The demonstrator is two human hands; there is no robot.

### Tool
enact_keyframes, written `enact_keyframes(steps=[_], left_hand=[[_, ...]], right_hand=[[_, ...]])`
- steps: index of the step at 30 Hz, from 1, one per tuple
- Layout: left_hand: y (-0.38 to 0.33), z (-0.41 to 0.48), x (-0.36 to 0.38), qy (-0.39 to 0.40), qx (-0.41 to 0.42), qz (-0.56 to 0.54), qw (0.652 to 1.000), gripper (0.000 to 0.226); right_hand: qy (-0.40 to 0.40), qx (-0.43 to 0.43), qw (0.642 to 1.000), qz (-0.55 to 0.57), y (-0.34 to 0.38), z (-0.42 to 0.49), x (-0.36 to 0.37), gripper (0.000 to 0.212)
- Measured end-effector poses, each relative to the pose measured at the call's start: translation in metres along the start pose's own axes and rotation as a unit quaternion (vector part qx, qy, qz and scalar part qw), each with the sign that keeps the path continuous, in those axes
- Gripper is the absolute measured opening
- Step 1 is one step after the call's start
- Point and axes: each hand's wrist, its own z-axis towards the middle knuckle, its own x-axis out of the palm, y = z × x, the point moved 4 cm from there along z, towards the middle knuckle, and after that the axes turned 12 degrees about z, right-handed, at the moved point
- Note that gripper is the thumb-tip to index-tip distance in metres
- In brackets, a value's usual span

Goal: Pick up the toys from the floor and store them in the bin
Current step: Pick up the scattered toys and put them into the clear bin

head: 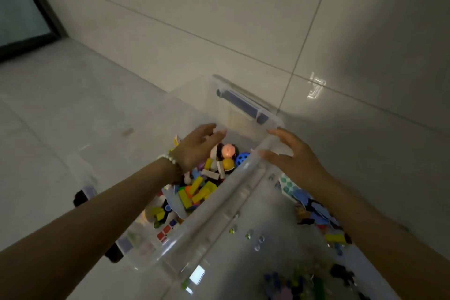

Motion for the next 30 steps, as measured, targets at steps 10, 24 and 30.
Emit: enact_keyframes(steps=[10, 24, 30], left_hand=[[-0.038, -0.032, 0.16, 0.093, 0.143, 0.032, 0.985, 0.024], [0.142, -0.111, 0.275, 0.186, 0.056, 0.326, 0.925, 0.055], [0.138, -0.113, 0.303, 0.116, 0.104, 0.316, 0.936, 0.047]], right_hand=[[-0.056, 0.095, 0.993, 0.031, -0.129, -0.097, -0.086, 0.034], [-0.055, 0.163, 0.983, 0.068, -0.252, -0.2, -0.077, 0.04], [-0.072, 0.167, 0.983, 0.028, -0.266, -0.214, -0.091, 0.038]])
